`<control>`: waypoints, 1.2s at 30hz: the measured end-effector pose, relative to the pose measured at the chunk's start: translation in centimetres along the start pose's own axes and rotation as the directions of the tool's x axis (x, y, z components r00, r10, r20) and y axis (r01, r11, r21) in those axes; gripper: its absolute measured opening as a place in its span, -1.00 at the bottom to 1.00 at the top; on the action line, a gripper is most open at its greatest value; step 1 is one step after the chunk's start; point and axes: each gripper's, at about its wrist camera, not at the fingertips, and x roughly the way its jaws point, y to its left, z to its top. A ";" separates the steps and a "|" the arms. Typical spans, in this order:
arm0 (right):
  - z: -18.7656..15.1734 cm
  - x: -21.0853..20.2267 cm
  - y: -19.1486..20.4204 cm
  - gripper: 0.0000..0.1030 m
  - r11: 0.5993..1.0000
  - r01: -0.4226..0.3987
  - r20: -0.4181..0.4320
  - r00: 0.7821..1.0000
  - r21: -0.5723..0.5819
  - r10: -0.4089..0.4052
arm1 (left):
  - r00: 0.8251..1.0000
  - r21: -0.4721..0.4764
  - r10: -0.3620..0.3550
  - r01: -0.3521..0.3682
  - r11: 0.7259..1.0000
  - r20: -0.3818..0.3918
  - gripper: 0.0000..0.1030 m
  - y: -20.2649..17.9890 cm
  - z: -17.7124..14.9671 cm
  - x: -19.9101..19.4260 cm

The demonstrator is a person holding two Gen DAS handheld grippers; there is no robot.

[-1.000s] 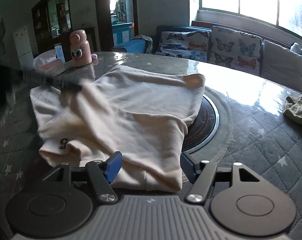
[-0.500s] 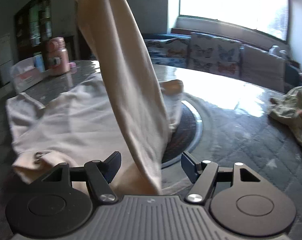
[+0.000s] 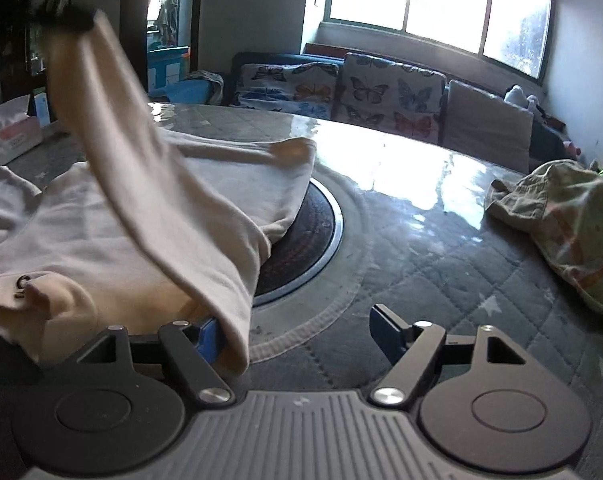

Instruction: Fold clothes

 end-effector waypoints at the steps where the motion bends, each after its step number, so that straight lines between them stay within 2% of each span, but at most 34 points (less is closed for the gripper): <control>1: -0.1 -0.1 0.1 0.50 1.000 -0.001 0.000 1.000 -0.007 0.001 | 1.000 -0.006 0.008 -0.008 1.000 -0.015 -0.89 0.4 -0.7 0.3; 5: -0.3 -0.5 0.2 0.51 1.000 0.003 -0.003 1.000 -0.027 -0.003 | 0.997 -0.025 0.030 -0.031 0.999 -0.068 -0.88 1.8 -3.6 1.1; 14: -0.7 -2.5 0.2 0.51 0.994 -0.066 -0.026 0.998 -0.084 0.064 | 0.987 -0.072 0.054 -0.066 0.995 -0.151 -0.88 4.2 -8.8 1.8; 21: 1.3 -4.1 -0.3 0.45 0.983 -0.185 -0.004 0.983 -0.009 0.185 | 0.982 -0.091 0.064 -0.081 0.993 -0.176 -0.81 5.4 -10.6 1.7; 23: 2.2 -3.7 -0.1 0.33 0.979 -0.206 0.011 0.979 0.013 0.206 | 0.981 -0.100 0.069 -0.088 0.991 -0.179 -0.78 5.7 -10.8 1.7; 27: 3.7 -1.5 0.4 -0.08 0.969 -0.239 0.011 0.971 0.058 0.239 | 0.983 -0.092 0.084 -0.100 0.991 -0.164 -0.77 6.0 -10.8 1.0; 32: 4.4 1.2 1.0 -0.39 0.966 -0.247 -0.010 0.969 0.079 0.249 | 0.988 -0.093 0.092 -0.103 0.990 -0.121 -0.74 6.1 -10.1 -0.1; 36: 4.5 2.7 1.3 -0.47 0.967 -0.240 -0.023 0.970 0.089 0.243 | 0.993 -0.072 0.044 -0.053 0.996 -0.114 -0.74 5.0 -9.8 0.8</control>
